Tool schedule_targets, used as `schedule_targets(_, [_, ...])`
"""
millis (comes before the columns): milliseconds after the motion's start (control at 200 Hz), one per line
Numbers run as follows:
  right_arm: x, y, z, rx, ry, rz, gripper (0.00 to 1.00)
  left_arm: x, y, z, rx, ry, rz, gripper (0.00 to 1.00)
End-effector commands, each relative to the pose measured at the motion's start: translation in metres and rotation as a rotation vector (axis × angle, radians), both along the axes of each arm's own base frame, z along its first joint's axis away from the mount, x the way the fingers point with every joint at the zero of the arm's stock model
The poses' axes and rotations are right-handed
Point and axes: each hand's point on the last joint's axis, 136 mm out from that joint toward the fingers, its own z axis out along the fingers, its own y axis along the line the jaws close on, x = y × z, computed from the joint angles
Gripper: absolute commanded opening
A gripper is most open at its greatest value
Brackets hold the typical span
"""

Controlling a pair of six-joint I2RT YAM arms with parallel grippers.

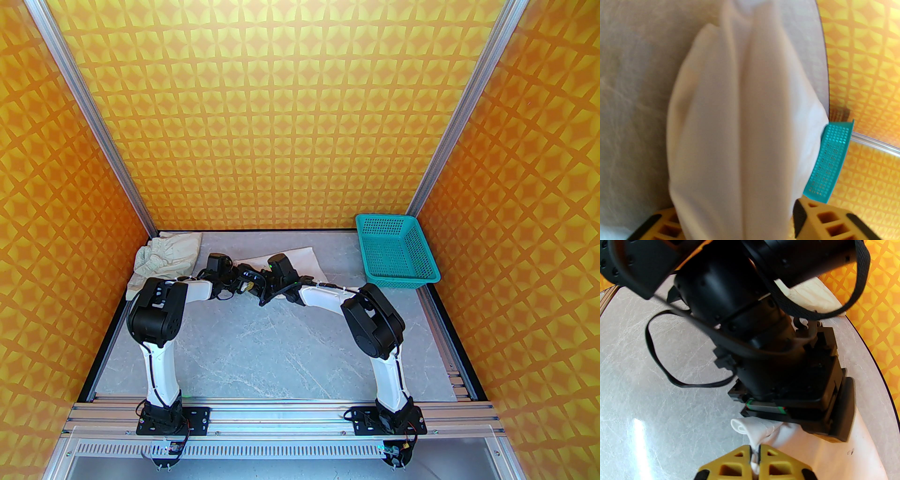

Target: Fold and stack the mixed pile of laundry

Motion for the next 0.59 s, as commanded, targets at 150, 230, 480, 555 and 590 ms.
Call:
schedule_targets(150, [-0.001,-0.014,0.037,0.068,-0.07,-0.072,0.37,0.018,0.001,0.007,0.065,-0.072,0.001,0.0])
schedule_targets(230, [-0.005,-0.024,0.043,0.074,-0.055,-0.12,0.45,0.022,0.001,0.018,0.083,-0.128,-0.025,0.0])
schedule_targets(480, [-0.033,-0.075,0.034,0.13,0.21,-0.41,0.62,0.027,0.002,0.041,0.198,-0.229,-0.13,0.0])
schedule_targets(555, [-0.043,-0.09,0.034,0.174,0.293,-0.502,0.6,0.024,0.008,0.045,0.238,-0.241,-0.16,0.0])
schedule_targets(590, [-0.049,-0.096,0.036,0.2,0.33,-0.54,0.58,0.023,0.011,0.045,0.257,-0.239,-0.174,0.0])
